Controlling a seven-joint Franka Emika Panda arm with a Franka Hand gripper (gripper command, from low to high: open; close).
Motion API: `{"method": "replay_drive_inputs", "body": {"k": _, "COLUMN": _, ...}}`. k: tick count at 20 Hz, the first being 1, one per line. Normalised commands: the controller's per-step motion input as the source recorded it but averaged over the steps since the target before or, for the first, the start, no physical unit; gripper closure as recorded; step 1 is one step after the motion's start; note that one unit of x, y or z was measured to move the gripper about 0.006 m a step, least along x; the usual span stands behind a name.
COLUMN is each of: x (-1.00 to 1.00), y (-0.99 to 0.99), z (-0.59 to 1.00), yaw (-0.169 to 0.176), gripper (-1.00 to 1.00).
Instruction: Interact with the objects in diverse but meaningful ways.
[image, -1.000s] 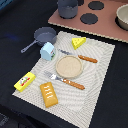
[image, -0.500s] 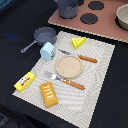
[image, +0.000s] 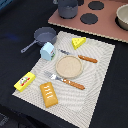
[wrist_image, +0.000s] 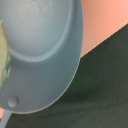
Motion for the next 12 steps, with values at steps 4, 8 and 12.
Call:
{"method": "replay_drive_inputs", "body": {"k": 4, "x": -0.02, "y": 0.0, "z": -0.25, "yaw": -0.057, "gripper": -1.0}}
{"method": "replay_drive_inputs", "body": {"k": 8, "x": 0.0, "y": 0.0, "z": -0.24, "yaw": -0.039, "gripper": -1.0}}
{"method": "replay_drive_inputs", "body": {"k": 12, "x": 0.0, "y": 0.0, "z": -0.27, "yaw": -0.031, "gripper": -1.0}}
